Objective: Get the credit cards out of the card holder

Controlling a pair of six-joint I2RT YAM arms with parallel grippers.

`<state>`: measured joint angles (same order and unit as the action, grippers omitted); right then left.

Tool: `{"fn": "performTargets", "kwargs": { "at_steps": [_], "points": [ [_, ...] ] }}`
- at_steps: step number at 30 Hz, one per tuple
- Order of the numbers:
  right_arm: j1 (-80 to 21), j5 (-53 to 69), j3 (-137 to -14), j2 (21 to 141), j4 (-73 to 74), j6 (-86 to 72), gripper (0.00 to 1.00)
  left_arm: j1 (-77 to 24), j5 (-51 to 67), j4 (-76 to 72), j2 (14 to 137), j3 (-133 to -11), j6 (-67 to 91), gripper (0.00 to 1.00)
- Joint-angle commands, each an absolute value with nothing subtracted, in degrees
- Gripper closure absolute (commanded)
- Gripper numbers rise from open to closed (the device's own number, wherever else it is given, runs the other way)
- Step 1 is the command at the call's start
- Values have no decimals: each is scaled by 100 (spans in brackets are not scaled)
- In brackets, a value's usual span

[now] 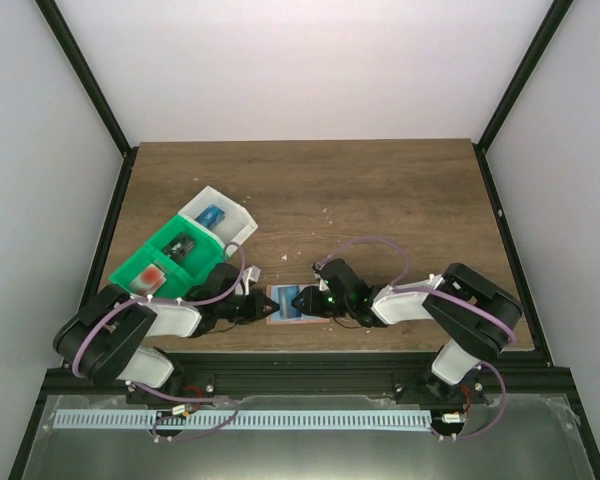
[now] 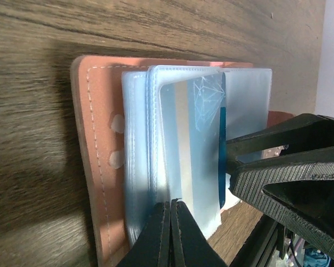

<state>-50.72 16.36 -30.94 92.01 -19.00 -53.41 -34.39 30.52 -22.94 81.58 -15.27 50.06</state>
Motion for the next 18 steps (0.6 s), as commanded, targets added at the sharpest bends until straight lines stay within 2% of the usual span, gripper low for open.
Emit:
{"fn": "performTargets", "kwargs": {
  "at_steps": [1,8,16,18],
  "points": [
    [-5122,1678,-3045,9351,-1971,-5388,72,-3498,2962,-2367,8366,-1475,4874,100],
    [-5115,1667,-2977,9272,-2028,-5434,77,-3506,2800,-2195,8293,-1490,4776,100],
    [-5038,1728,-2766,9050,-2238,-5479,98,-3509,2763,-2372,8460,-1407,4824,100],
    [-5020,1787,-2751,9051,-2298,-5476,99,-3511,2786,-2424,8492,-1390,4852,100]
  ]
}}
